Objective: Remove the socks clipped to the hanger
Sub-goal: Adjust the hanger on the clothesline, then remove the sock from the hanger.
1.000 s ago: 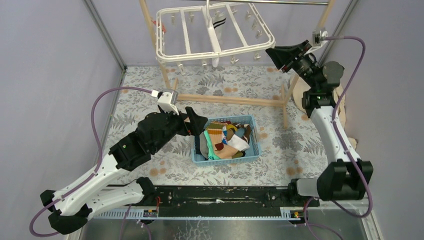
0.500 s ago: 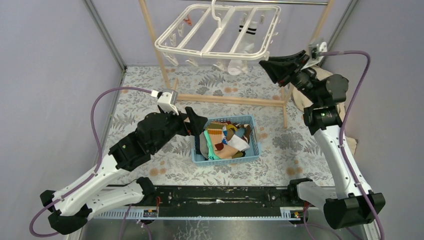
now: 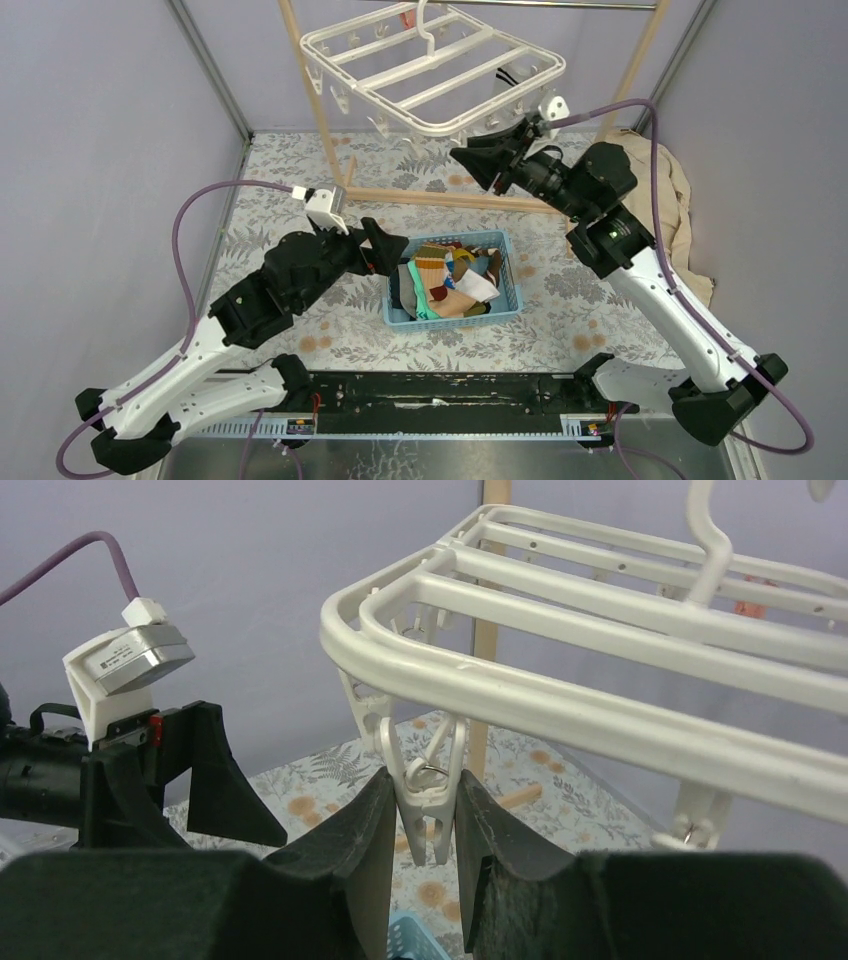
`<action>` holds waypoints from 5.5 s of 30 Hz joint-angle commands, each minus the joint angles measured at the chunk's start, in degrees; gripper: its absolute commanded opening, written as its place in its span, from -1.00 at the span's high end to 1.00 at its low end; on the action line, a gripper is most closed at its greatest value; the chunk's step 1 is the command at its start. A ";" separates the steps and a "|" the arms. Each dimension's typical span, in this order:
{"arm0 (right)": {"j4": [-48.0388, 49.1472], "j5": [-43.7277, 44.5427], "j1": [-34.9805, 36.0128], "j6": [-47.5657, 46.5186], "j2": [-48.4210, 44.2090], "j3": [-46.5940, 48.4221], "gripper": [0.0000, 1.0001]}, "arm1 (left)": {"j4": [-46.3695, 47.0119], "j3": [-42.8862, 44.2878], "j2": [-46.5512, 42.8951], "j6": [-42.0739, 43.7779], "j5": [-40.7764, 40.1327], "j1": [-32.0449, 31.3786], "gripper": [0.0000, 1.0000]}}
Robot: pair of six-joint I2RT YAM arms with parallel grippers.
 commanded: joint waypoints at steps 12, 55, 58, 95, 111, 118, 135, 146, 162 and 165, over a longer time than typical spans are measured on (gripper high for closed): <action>-8.84 24.75 23.88 -19.53 14.49 18.37 0.65 | -2.38 -1.82 -2.93 0.19 -3.01 0.24 -0.97; -15.57 35.77 27.56 -10.14 34.03 38.36 -0.56 | -7.60 -1.91 -8.03 -0.59 -5.17 0.19 -0.97; -14.36 34.54 27.54 -8.33 29.61 32.58 -0.63 | -7.52 -1.94 -7.84 -0.69 -5.29 0.21 -0.97; -31.99 54.94 27.39 15.90 -34.40 -31.04 -0.99 | -4.46 -12.03 -14.14 -3.44 0.25 0.26 -0.98; -13.86 18.06 -20.44 16.21 -13.84 -25.42 -0.87 | 0.73 -10.96 -3.56 -6.55 8.32 0.23 -0.97; 17.80 -7.99 -23.72 21.50 1.00 -27.70 -0.68 | 0.42 -9.69 -1.72 -5.90 9.07 0.22 -0.98; 30.07 8.79 -23.72 19.70 31.60 -6.16 -0.67 | -3.50 -12.95 -12.03 -11.00 8.88 0.22 -0.97; 40.00 -4.26 -23.68 23.64 46.83 5.86 0.26 | -3.35 -11.91 -9.02 -11.40 10.16 0.24 -0.97; 36.91 3.07 -23.65 19.91 31.89 -8.19 0.93 | -1.51 -10.94 -7.10 -10.44 10.56 0.15 -0.98; 35.11 5.75 -23.67 18.54 27.56 -11.39 0.94 | -1.76 -11.44 -8.29 -10.71 10.92 0.16 -0.97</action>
